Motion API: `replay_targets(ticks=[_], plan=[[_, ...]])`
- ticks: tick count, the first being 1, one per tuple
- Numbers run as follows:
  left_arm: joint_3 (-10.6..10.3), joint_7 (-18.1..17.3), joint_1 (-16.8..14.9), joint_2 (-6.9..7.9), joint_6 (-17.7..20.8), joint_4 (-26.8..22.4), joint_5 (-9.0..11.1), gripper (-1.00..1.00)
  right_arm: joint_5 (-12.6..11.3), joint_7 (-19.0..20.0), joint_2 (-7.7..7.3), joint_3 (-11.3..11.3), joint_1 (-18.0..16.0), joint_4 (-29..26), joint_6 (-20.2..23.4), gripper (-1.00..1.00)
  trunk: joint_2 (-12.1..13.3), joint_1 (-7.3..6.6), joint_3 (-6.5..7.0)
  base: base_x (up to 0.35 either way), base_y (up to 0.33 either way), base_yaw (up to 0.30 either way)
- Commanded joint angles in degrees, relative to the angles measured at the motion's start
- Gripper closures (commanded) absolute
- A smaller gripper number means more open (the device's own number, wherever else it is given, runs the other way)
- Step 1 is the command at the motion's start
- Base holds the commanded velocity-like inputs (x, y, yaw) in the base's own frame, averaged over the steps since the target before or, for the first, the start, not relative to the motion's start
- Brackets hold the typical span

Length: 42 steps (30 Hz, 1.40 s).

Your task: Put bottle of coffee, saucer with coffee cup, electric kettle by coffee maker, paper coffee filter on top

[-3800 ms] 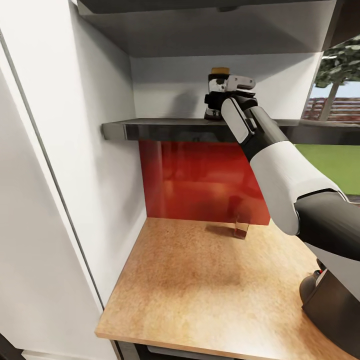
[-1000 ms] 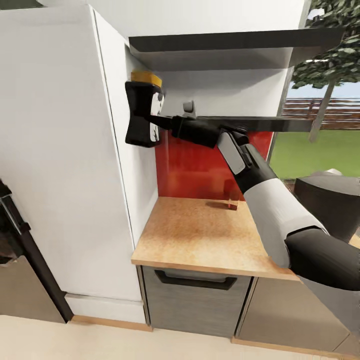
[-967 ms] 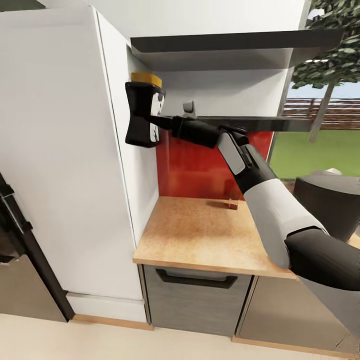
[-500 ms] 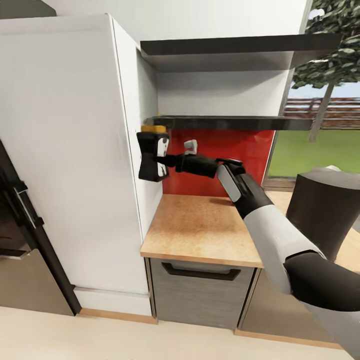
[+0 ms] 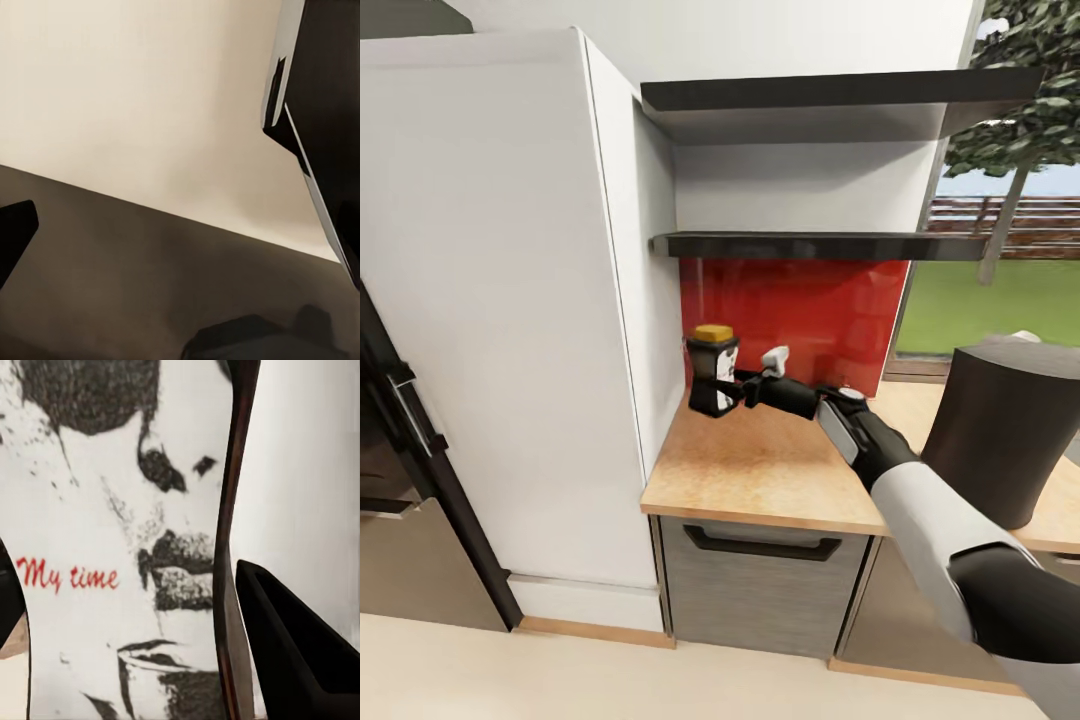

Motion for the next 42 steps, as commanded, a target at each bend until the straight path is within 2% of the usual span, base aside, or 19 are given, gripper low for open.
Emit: replay_targets(ticks=[1,3,4,5,7,10,11,13,14,16,18,19,20,24,29,32,42], plan=[[0.0,0.1,0.0,0.01,-0.1,0.0,0.3,-1.0,-0.9,0.0,-0.42,0.1,0.0,1.5,-0.3,1.0,-0.1,0.03,-0.11,0.0,0.0,0.0],[0.0,0.1,0.0,0.05,-0.1,0.0,0.3,-1.0,-0.9,-1.1,-1.42,0.0,0.1,5.7,-3.8,1.0,-0.1,0.03,-0.11,0.0,0.0,0.0],[0.0,0.1,0.0,0.06,-0.1,0.0,0.3,-1.0,-0.9,-4.2,-1.97,0.1,0.1,8.9,-7.7,1.0,-0.1,0.03,-0.11,0.0,0.0,0.0],[0.0,0.1,0.0,0.06,-0.1,0.0,0.3,-1.0,-0.9,-5.3,-2.05,0.0,0.1,9.4,-8.6,1.0,-0.1,0.03,-0.11,0.0,0.0,0.0],[0.0,0.1,0.0,0.04,-0.1,-0.1,0.3,-1.0,-1.0,-11.7,-2.19,0.1,0.2,11.3,-11.6,1.0,-0.1,0.03,-0.11,0.0,0.0,0.0],[0.0,0.1,0.0,0.06,-0.1,-0.1,0.3,-1.0,-1.0,-24.8,-1.75,0.2,0.2,13.8,-15.2,1.0,-0.1,0.03,-0.11,0.0,0.0,0.0],[0.1,0.1,0.0,0.07,-0.2,-0.1,0.3,-1.0,-0.9,-35.2,-0.99,0.2,0.2,15.0,-17.5,1.0,-0.1,0.03,-0.11,0.0,0.0,0.0],[0.1,0.1,0.0,0.03,-0.2,-0.1,0.3,-1.0,-0.8,-43.5,0.19,0.2,0.2,15.4,-18.5,1.0,-0.1,0.03,-0.11,0.0,0.0,0.0],[0.1,0.1,0.0,0.07,-0.3,-0.1,0.3,-1.0,0.9,-62.9,4.45,0.3,0.2,15.5,-19.2,1.0,-0.1,0.03,-0.11,0.0,0.0,0.0],[0.1,0.1,0.0,0.07,-0.3,-0.1,0.3,-1.0,3.9,-70.2,7.03,0.3,0.2,15.5,-19.2,1.0,-0.1,0.03,-0.11,0.0,0.0,0.0],[0.1,0.1,-0.1,0.05,-0.3,-0.1,0.3,-1.0,6.6,-76.6,8.96,0.3,0.2,15.6,-19.3,1.0,-0.1,0.03,-0.11,0.0,0.0,0.0],[0.1,0.1,-0.1,0.03,-0.3,-0.1,0.3,-1.0,7.5,-79.0,9.57,0.3,0.2,15.6,-19.3,1.0,-0.1,0.03,-0.11,0.0,0.0,0.0],[0.1,0.1,0.0,-0.01,-0.3,-0.1,0.3,-1.0,8.8,-82.8,9.57,0.3,0.2,15.6,-19.3,1.0,-0.1,0.03,-0.11,0.0,0.0,0.0],[0.1,0.1,0.0,-0.01,-0.3,-0.1,0.3,-1.0,9.1,-85.7,9.57,0.4,0.2,15.6,-19.3,1.0,-0.1,0.03,-0.11,0.0,0.0,0.0],[0.1,0.1,-0.1,0.05,-0.3,-0.1,0.3,-1.0,9.2,-95.9,9.57,0.4,0.2,15.8,-19.4,1.0,-0.1,0.03,-0.11,0.0,0.0,0.0],[0.1,0.1,-0.1,0.05,-0.3,-0.2,0.3,-1.0,9.2,-99.6,9.57,0.4,0.2,15.7,-19.5,1.0,-0.1,0.03,-0.11,0.0,0.0,0.0],[0.2,0.2,-0.5,-0.4,-0.4,-0.4,0.4,-1.0,9.2,-100.1,9.57,0.2,0.2,15.9,-19.5,1.0,-0.1,0.03,-0.11,0.0,0.105,-0.024]])
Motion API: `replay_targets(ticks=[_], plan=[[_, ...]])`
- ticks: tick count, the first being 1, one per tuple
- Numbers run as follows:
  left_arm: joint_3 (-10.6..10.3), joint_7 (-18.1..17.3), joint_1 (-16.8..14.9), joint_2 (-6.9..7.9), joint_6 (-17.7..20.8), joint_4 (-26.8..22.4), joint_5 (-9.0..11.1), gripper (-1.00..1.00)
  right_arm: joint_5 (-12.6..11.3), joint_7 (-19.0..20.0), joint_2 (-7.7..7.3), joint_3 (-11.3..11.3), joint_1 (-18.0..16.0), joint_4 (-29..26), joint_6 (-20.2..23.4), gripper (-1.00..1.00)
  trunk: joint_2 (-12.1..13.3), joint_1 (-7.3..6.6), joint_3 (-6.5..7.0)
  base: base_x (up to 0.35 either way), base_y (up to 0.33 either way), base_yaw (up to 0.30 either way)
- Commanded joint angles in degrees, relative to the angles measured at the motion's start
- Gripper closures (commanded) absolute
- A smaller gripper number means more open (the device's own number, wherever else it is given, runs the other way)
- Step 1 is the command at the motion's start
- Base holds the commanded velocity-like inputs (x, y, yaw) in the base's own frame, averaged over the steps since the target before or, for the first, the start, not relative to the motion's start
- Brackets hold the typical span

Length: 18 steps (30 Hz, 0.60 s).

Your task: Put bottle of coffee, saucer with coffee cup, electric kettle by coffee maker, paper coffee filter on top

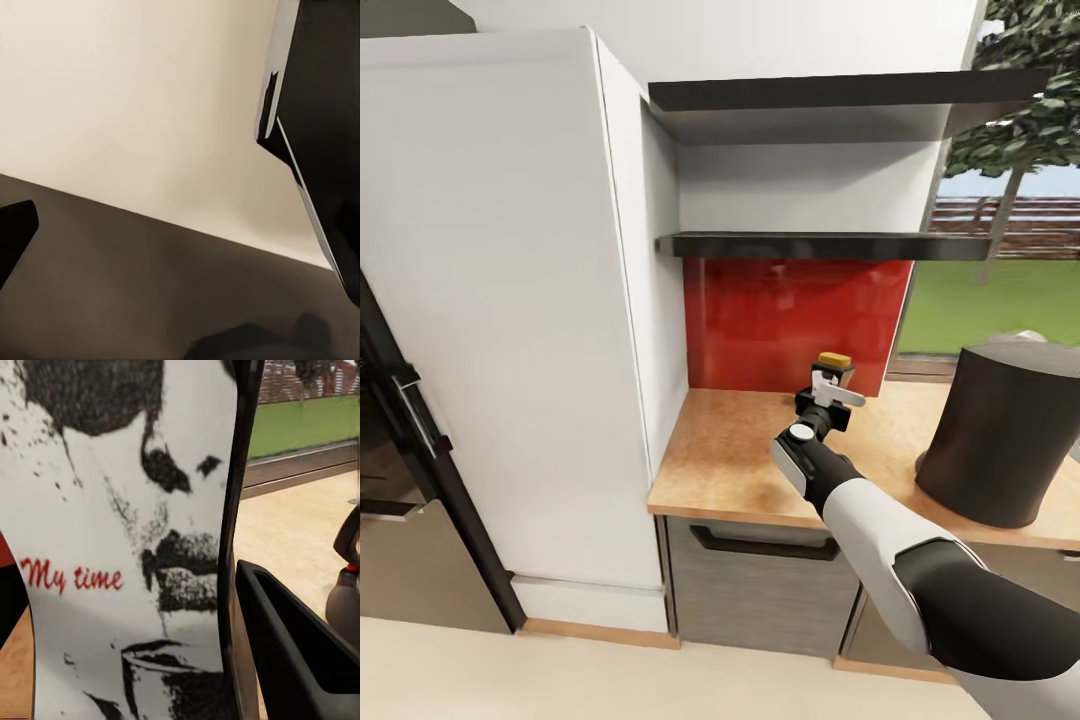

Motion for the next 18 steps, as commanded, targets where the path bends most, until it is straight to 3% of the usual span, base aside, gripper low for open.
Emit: replay_targets(ticks=[1,10,18], plan=[[0.1,0.0,-0.1,-0.02,-0.2,0.0,0.3,-1.0,-0.6,-0.3,0.0,0.5,-0.1,0.3,-0.4,1.0,-0.1,0.04,-0.12,0.0,0.277,-0.186],[0.1,0.0,-0.2,0.12,-0.2,0.1,0.3,-1.0,-0.7,-0.3,0.0,0.5,-0.1,1.1,-0.4,1.0,-0.1,0.04,-0.1,0.02,0.299,-0.27],[0.1,0.0,-0.1,0.2,-0.3,0.1,0.4,-1.0,-0.6,-0.3,0.0,0.5,-0.1,2.4,-0.4,1.0,-0.1,0.04,-0.1,0.205,0.207,-0.291]])
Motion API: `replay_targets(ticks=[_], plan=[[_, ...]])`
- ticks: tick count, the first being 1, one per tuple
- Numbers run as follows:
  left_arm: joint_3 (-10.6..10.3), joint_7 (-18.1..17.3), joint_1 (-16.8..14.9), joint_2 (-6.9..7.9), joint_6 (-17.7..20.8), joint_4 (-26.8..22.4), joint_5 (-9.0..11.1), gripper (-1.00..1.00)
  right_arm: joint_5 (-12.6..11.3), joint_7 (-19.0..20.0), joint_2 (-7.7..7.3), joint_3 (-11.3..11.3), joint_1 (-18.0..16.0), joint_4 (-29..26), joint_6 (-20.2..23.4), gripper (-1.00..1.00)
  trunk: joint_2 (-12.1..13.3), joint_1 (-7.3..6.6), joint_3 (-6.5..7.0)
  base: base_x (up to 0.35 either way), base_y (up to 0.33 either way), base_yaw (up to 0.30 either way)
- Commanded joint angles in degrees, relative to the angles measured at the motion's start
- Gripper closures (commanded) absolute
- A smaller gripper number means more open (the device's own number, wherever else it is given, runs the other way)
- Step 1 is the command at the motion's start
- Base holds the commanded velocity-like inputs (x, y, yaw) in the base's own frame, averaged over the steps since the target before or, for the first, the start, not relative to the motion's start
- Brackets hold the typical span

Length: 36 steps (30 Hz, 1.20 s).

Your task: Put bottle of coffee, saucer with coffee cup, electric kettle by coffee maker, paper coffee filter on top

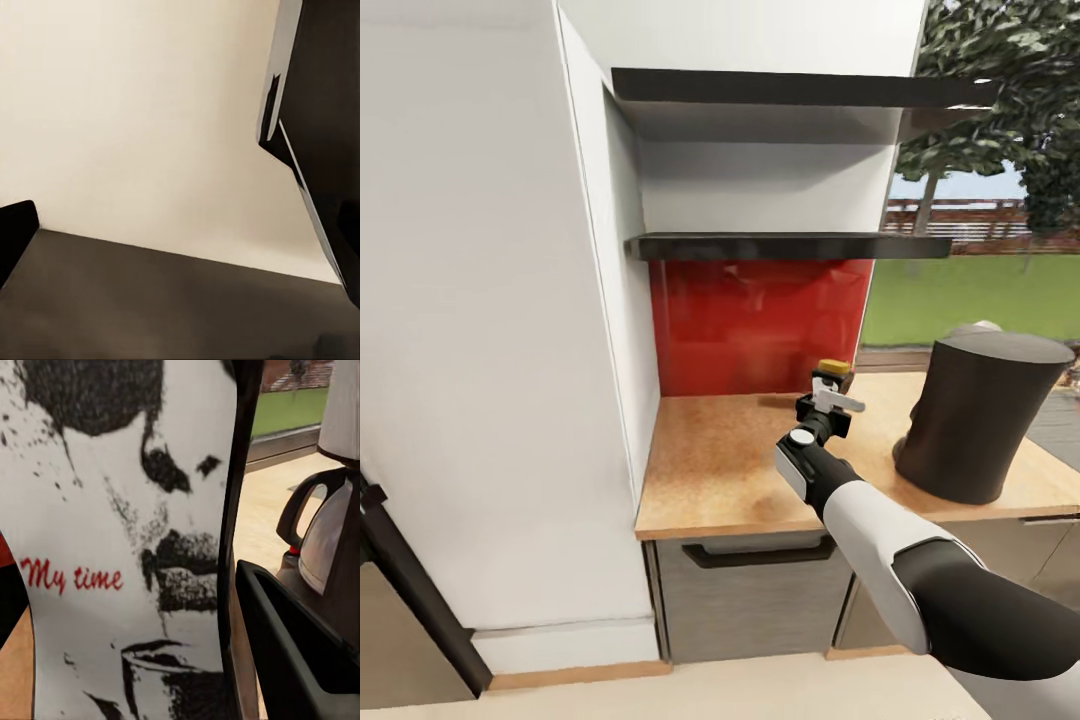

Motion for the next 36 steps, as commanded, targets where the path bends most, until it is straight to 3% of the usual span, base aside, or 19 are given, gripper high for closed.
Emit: replay_targets(ticks=[1,7,18,23,25,28,31,36], plan=[[0.1,0.0,0.0,0.0,-0.2,0.0,0.3,-1.0,-0.6,-0.3,0.0,0.6,-0.1,0.3,-0.4,1.0,-0.1,0.06,-0.11,0.188,0.043,-0.292],[0.0,0.1,0.0,0.0,-0.2,0.0,0.3,-1.0,-0.5,-0.1,0.0,0.5,-0.1,0.6,-0.3,1.0,-0.1,0.06,-0.11,0.043,0.009,-0.212],[0.0,0.0,0.1,0.01,-0.2,0.0,0.2,-1.0,-0.3,0.0,0.0,0.6,-0.1,3.2,-0.6,1.0,-0.1,0.06,-0.11,0.105,0.0,-0.012],[0.0,0.0,0.1,0.07,-0.2,0.0,0.2,-1.0,-0.3,0.0,0.0,0.5,-0.1,5.3,-2.7,1.0,-0.1,0.06,-0.11,0.073,0.0,0.0],[0.0,0.0,0.1,0.04,-0.2,0.0,0.2,-1.0,-0.3,0.0,0.0,0.5,-0.1,7.5,-4.8,1.0,-0.1,0.06,-0.11,0.007,0.0,0.0],[0.0,0.0,0.1,0.15,-0.2,0.0,0.2,-1.0,1.1,0.0,0.0,0.6,-0.1,11.9,-13.3,1.0,-0.1,0.06,-0.11,0.001,0.0,0.0],[0.0,0.0,0.1,0.17,-0.1,0.0,0.2,-1.0,2.9,0.0,0.0,0.5,-0.1,13.8,-15.4,1.0,-0.1,0.06,-0.11,0.0,0.0,-0.002],[0.0,0.0,0.1,0.05,0.0,0.0,0.2,-1.0,3.5,0.0,0.0,0.5,0.1,15.0,-15.9,1.0,-0.1,0.06,-0.11,0.009,0.067,-0.182]])
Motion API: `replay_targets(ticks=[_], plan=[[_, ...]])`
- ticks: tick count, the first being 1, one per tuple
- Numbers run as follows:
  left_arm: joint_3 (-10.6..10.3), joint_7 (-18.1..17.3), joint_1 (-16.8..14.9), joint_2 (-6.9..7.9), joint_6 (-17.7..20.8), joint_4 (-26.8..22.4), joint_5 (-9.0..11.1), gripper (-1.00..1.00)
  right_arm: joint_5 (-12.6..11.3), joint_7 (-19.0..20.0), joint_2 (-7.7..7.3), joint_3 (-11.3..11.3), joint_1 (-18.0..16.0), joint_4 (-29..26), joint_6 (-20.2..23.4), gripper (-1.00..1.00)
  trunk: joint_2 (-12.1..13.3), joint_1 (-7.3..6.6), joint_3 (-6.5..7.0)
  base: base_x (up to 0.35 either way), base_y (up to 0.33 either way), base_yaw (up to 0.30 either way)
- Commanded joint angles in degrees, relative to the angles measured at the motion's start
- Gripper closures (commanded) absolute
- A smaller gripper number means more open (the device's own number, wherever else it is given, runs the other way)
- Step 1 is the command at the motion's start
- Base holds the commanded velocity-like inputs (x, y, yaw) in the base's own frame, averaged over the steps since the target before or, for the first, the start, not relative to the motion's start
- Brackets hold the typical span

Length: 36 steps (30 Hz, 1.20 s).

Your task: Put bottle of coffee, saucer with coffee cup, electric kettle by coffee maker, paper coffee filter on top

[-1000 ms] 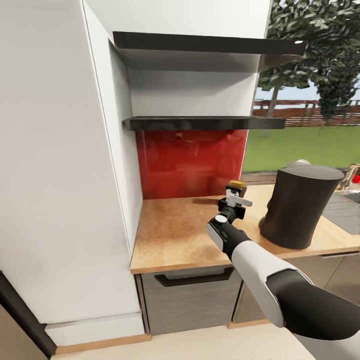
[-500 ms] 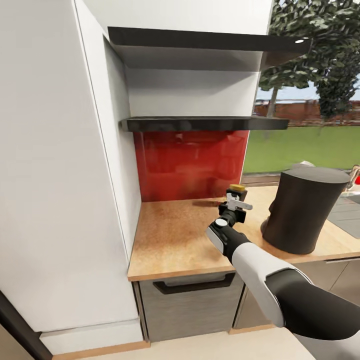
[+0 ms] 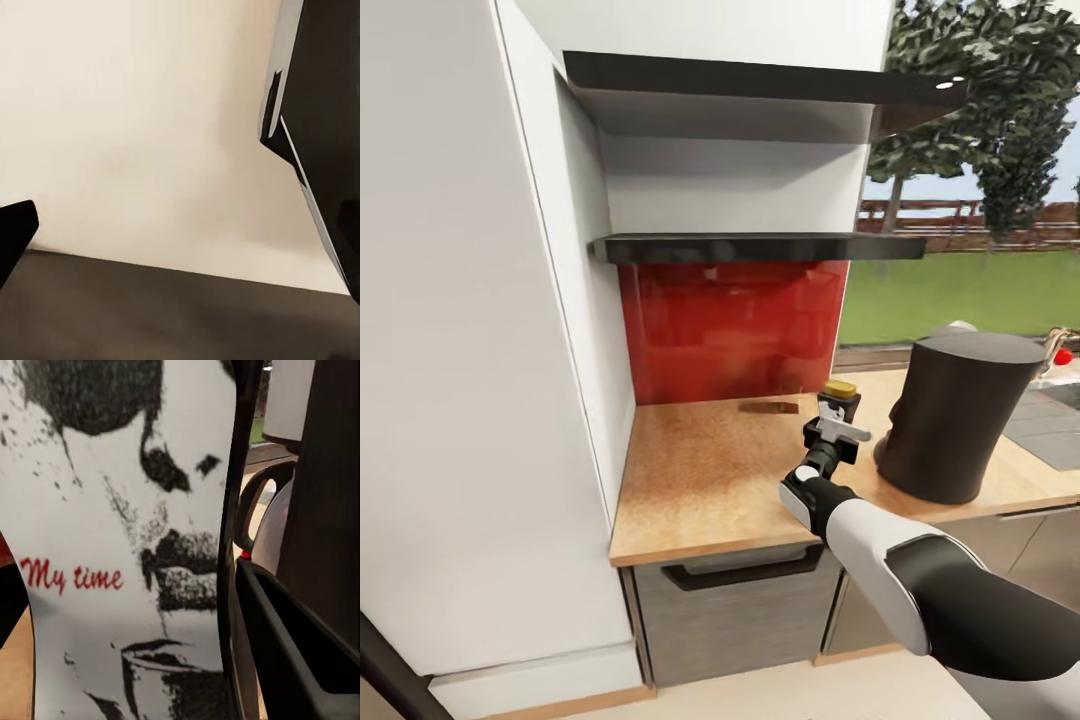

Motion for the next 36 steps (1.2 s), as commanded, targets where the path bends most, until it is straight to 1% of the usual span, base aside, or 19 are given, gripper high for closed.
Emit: replay_targets(ticks=[1,6,13,17,21,23,28,36], plan=[[0.1,0.0,0.0,-0.02,-0.1,0.0,0.3,-1.0,-0.6,-0.2,0.03,0.6,-0.1,0.1,-0.3,1.0,-0.1,0.04,-0.12,0.055,0.232,-0.265],[0.1,0.0,0.0,-0.07,-0.2,0.0,0.3,-1.0,-0.6,-0.2,0.03,0.6,-0.1,0.3,-0.3,1.0,-0.1,0.04,-0.12,0.073,0.147,-0.228],[0.0,0.0,0.0,-0.13,-0.1,0.0,0.3,-1.0,-0.6,-0.2,0.03,0.6,0.0,0.3,-0.3,1.0,-0.1,0.04,-0.12,0.015,0.013,-0.024],[0.0,0.0,0.0,-0.13,0.0,0.0,0.3,-1.0,-0.6,-0.2,0.03,0.6,1.4,0.3,-0.4,1.0,-0.1,0.04,-0.12,0.209,0.001,-0.117],[0.0,0.0,0.0,-0.14,0.0,0.0,0.3,-1.0,-0.6,-0.2,0.03,0.6,2.2,0.3,-0.6,1.0,-0.1,0.04,-0.12,0.068,0.0,-0.06],[0.0,0.1,0.0,-0.14,0.1,0.0,0.3,-1.0,-0.6,-0.2,0.03,0.6,2.7,0.3,-2.9,1.0,-0.1,0.04,-0.12,0.011,0.0,-0.01],[0.0,0.0,0.0,-0.23,0.4,0.0,0.3,-1.0,-0.6,-0.2,0.03,0.6,3.4,0.4,-5.9,1.0,-0.1,0.04,-0.12,0.104,0.0,-0.003],[0.0,0.0,0.0,-0.31,0.4,0.0,0.3,-1.0,-0.6,-0.2,0.03,0.6,4.5,0.4,-6.3,1.0,-0.1,0.04,-0.12,0.073,0.0,0.0]])
